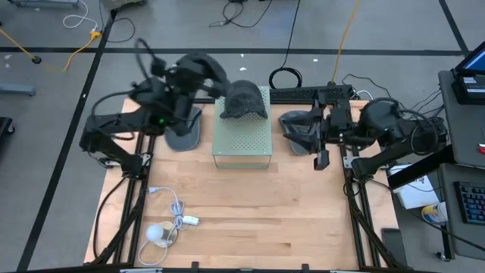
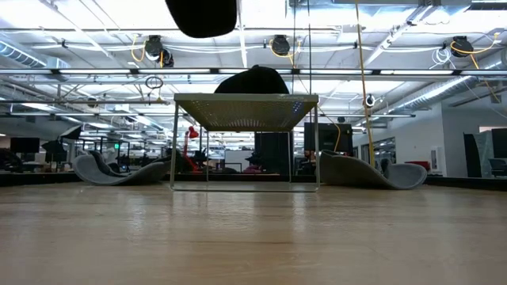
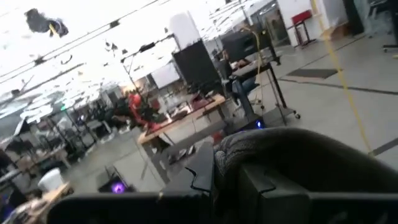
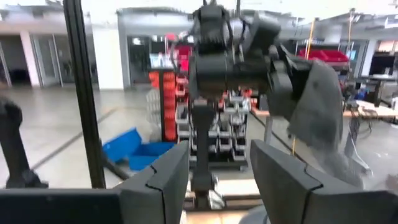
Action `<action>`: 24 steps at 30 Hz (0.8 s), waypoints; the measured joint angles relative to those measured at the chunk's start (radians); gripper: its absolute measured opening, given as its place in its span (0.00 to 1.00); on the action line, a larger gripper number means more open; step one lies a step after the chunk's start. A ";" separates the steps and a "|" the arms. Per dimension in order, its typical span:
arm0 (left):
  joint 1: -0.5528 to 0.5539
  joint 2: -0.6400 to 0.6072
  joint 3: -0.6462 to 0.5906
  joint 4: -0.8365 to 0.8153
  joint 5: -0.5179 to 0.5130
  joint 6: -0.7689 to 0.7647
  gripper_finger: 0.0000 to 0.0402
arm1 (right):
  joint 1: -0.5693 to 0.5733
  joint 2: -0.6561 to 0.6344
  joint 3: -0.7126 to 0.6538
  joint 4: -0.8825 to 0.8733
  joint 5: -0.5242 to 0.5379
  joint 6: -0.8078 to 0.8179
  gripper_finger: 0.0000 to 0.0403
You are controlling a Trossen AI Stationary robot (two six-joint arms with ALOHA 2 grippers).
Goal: Pick & Place hat
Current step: Stack the black cap on top of the black cap on the shelf
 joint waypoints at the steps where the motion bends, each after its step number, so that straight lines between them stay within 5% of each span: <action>1: 0.011 0.017 0.015 -0.006 0.012 0.006 0.06 | 0.000 -0.003 0.000 0.017 -0.008 0.000 0.41; 7: 0.050 0.062 0.071 -0.230 0.250 -0.054 0.06 | 0.000 -0.031 0.000 0.078 -0.169 -0.001 0.41; 12: 0.122 0.072 0.129 -0.421 0.353 -0.192 0.06 | 0.000 -0.056 0.000 0.077 -0.255 -0.003 0.41; 18: 0.194 0.083 0.160 -0.481 0.355 -0.331 0.06 | 0.000 -0.078 0.000 0.074 -0.261 0.003 0.41; 24: 0.261 0.104 0.161 -0.503 0.521 -0.416 0.06 | 0.000 -0.090 0.000 0.069 -0.261 -0.006 0.41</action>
